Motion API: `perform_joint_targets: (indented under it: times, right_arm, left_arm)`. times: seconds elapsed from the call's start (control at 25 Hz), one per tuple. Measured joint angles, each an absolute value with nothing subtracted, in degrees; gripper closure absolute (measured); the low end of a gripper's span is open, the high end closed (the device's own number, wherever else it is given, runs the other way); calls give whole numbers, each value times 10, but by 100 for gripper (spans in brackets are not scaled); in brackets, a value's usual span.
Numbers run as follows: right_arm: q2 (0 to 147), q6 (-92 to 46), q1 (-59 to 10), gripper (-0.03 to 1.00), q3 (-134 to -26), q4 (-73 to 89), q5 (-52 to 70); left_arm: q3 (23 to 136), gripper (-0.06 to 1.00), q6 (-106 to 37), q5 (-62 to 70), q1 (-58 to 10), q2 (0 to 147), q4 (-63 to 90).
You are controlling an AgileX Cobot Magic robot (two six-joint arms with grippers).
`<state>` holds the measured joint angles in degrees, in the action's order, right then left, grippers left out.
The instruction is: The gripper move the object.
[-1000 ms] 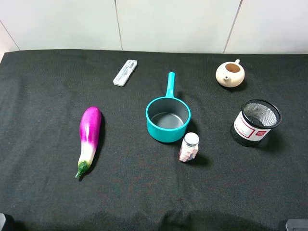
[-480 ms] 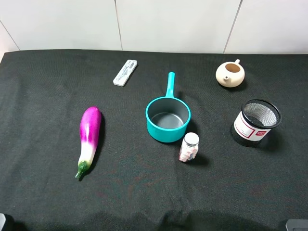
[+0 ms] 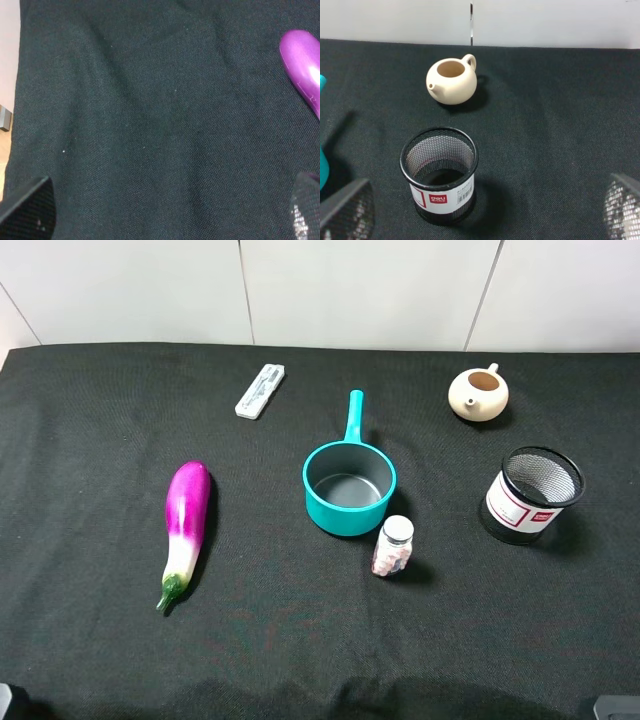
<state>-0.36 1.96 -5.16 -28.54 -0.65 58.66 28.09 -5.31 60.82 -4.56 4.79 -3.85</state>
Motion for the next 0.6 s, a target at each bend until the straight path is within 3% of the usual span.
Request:
perform_joint_targets:
  times: [0.6]
  right_arm:
    - [-4, 20, -52, 27, -285, -6, 587]
  left_arm:
    - [281, -5, -55, 607, -46, -5, -41]
